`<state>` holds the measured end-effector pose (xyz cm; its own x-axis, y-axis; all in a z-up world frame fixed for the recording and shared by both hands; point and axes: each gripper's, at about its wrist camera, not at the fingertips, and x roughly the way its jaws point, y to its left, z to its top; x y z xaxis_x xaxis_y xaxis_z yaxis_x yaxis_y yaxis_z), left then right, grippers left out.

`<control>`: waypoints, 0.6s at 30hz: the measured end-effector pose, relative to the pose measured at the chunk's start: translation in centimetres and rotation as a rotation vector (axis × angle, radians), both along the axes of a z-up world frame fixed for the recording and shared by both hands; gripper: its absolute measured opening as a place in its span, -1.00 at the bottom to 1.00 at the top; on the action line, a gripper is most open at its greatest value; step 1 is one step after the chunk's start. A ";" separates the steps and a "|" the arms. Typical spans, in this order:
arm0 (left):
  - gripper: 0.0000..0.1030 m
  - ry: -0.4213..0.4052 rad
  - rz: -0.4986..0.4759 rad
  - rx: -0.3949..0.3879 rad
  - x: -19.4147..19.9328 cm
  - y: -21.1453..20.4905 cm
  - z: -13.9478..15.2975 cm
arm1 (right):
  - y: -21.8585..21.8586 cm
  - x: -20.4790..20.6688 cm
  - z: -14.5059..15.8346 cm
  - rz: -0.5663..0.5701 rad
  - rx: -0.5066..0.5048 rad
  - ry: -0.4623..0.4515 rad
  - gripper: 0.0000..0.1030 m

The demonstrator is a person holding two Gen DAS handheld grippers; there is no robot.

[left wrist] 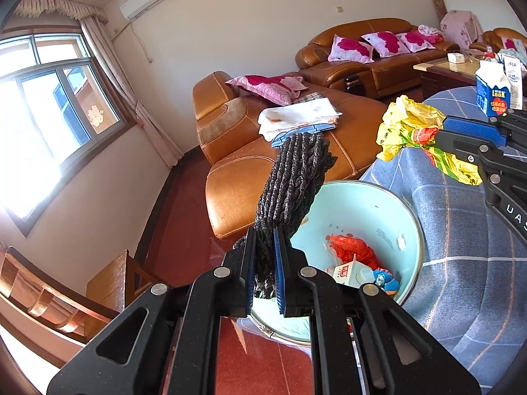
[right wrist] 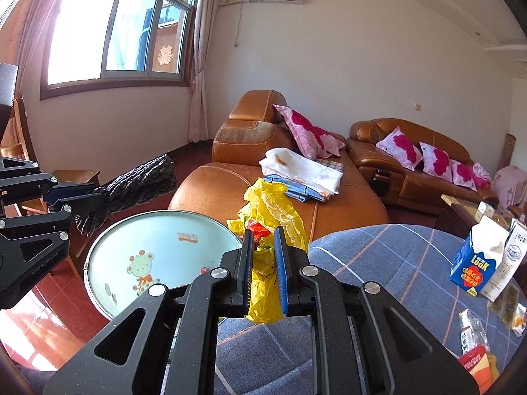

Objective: Collect trash
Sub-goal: 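Carry black brush with left tool while right tool carries yellow bag over bucket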

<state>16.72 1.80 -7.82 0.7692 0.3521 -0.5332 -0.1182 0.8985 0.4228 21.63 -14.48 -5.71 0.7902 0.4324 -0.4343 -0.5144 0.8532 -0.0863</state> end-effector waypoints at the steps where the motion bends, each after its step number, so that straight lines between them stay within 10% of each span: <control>1: -0.81 0.000 0.003 0.001 0.0 0.1 0.0 | 0.1 0.0 0.0 0.004 0.001 0.000 -0.74; 18: -0.81 0.012 0.052 0.018 0.3 1.8 -0.5 | 1.1 0.2 -0.3 0.086 -0.006 0.010 -0.74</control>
<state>17.02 3.61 -8.27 0.7433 0.4008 -0.5355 -0.1594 0.8837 0.4401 21.79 -13.40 -6.03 0.7462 0.4958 -0.4443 -0.5862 0.8056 -0.0857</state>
